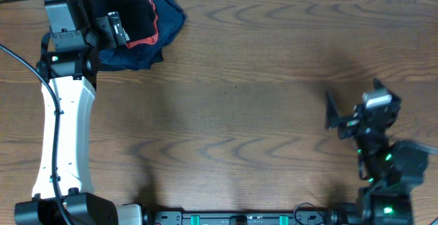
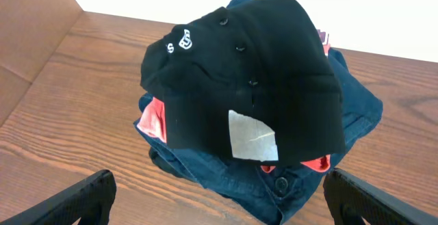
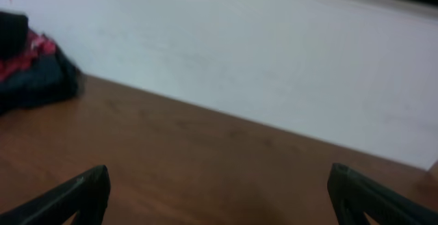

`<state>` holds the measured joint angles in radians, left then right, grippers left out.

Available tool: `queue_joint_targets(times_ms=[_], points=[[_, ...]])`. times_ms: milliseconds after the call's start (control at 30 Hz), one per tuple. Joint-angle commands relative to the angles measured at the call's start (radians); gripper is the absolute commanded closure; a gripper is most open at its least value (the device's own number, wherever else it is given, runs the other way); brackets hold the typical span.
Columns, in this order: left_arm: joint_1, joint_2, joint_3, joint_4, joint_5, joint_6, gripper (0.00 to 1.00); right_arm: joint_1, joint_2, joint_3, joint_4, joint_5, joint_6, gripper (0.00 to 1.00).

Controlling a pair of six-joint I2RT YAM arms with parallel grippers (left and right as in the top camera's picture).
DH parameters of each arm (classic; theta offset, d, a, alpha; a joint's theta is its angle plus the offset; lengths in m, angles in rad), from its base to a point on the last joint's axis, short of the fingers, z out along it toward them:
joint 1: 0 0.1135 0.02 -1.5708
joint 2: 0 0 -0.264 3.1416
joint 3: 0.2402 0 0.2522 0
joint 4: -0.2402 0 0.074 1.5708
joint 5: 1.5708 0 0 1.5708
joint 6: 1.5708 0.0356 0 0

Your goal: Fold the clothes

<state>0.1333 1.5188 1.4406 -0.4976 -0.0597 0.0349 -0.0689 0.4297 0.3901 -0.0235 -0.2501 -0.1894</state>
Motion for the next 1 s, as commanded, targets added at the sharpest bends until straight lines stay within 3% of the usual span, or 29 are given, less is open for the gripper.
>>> queue_joint_targets(times_ms=[0,433,667,967], points=[[-0.002,0.004,0.003,-0.004,-0.005,0.013,0.02,0.01,-0.113,-0.131,0.048,0.015,-0.014,0.01],[-0.002,0.004,0.003,-0.004,-0.005,0.013,0.02,0.01,-0.41,-0.386,0.064,0.034,-0.014,0.01],[-0.002,0.004,0.003,-0.004,-0.005,0.013,0.02,0.011,-0.425,-0.385,-0.034,0.034,-0.003,0.01],[-0.002,0.004,0.003,-0.003,-0.005,0.013,0.02,0.01,-0.424,-0.385,-0.032,0.034,0.009,0.01]])
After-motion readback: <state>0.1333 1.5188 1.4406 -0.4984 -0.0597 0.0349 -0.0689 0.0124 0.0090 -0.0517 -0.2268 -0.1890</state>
